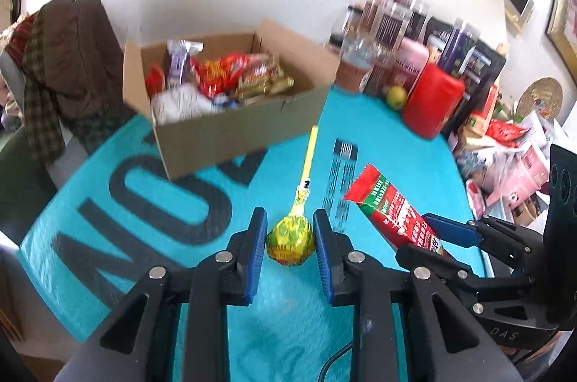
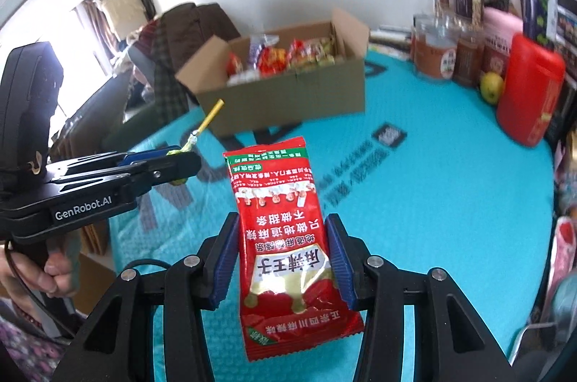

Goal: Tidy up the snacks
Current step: 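Lift the red-and-green packet with the right tool and turn toward the box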

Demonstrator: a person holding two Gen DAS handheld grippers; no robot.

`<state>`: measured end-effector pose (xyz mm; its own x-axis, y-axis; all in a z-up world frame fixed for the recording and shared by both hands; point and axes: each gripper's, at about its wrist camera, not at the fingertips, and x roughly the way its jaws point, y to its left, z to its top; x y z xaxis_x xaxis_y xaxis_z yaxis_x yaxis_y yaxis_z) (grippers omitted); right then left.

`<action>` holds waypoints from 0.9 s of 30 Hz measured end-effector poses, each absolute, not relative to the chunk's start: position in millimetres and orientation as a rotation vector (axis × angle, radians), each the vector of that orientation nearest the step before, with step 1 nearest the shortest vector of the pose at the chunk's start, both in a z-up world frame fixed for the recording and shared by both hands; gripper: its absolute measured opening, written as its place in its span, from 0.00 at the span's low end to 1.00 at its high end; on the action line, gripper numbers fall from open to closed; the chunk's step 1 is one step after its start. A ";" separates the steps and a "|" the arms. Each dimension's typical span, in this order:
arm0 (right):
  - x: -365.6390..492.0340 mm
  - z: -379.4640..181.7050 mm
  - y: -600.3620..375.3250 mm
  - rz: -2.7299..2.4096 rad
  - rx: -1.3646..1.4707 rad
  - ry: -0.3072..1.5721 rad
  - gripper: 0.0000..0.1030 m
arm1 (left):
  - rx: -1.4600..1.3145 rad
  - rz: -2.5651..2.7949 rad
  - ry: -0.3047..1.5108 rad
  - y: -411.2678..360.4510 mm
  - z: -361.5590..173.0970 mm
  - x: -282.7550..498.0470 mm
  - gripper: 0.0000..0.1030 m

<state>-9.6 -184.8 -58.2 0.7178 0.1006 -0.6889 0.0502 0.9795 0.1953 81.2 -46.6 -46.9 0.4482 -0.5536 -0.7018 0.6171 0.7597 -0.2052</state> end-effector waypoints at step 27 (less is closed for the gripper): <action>41.0 17.6 -203.3 -0.005 0.122 0.567 0.46 | 0.069 -0.756 0.690 -68.4 7.3 128.2 0.25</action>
